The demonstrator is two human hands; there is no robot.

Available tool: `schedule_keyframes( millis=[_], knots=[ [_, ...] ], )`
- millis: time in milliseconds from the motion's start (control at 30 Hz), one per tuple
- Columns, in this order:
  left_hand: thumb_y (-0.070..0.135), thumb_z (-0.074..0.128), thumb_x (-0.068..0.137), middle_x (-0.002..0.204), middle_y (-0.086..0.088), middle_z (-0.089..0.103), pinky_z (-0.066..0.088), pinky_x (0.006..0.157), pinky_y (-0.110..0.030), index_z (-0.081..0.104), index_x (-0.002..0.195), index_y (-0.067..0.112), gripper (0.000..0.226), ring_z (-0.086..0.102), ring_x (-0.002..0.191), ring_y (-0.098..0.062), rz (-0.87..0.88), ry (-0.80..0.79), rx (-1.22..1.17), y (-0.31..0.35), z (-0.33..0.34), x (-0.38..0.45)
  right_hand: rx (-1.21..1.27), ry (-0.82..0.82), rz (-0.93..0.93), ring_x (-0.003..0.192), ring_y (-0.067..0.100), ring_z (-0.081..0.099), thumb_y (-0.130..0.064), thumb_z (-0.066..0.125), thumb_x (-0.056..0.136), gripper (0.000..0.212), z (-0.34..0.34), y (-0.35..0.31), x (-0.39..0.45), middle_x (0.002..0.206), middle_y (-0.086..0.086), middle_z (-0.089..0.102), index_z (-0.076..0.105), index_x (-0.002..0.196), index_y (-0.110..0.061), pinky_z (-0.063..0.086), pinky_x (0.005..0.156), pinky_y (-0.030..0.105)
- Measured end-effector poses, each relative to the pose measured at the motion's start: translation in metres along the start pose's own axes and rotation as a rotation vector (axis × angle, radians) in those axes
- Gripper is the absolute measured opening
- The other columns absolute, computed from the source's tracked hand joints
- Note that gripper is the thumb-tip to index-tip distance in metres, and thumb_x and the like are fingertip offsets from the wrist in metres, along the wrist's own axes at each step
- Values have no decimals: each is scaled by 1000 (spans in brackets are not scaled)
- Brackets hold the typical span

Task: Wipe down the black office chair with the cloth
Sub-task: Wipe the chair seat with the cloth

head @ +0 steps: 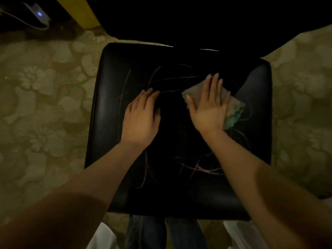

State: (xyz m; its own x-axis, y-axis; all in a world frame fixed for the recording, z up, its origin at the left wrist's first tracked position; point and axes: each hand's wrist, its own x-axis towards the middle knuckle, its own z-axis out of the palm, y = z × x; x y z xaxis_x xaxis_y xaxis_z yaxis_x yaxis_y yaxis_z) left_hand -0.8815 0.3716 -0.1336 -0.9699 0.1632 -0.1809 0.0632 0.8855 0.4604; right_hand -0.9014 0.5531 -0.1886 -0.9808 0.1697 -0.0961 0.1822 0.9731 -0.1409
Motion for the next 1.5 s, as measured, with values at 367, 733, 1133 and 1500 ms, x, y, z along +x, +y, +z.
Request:
schedule_keyframes(
  millis=[367,733,1133,1500],
  knots=[
    [22,39,94,151,-10,28,21,115,-42,32,139,11,47,20,141,-24,-152,-42,-15,-12,4,-16,-76,-91,-188,142,27,12,-55,29,90,64,-8,28,-56,155,-3,20,20,147,-27,-4,102,66],
    [12,39,91,155,-9,14,8,118,-39,16,145,9,58,7,143,-18,-241,-10,10,-23,0,-30,102,-289,-739,138,13,23,-49,41,87,64,5,-32,-150,148,0,38,30,142,-19,14,109,55],
    [9,40,89,156,-9,9,1,116,-34,15,145,9,61,3,144,-18,-229,30,-20,-37,-1,-58,-60,-268,-510,143,16,-8,-39,24,97,66,8,-117,-80,158,4,-7,-7,148,-12,-10,112,46],
    [20,35,91,156,-5,9,1,115,-31,15,146,12,59,0,142,-11,-225,-44,-39,-58,-2,-112,7,-101,-126,143,21,16,-49,25,96,57,5,-74,-78,154,0,24,23,147,-24,3,107,63]
  ],
)
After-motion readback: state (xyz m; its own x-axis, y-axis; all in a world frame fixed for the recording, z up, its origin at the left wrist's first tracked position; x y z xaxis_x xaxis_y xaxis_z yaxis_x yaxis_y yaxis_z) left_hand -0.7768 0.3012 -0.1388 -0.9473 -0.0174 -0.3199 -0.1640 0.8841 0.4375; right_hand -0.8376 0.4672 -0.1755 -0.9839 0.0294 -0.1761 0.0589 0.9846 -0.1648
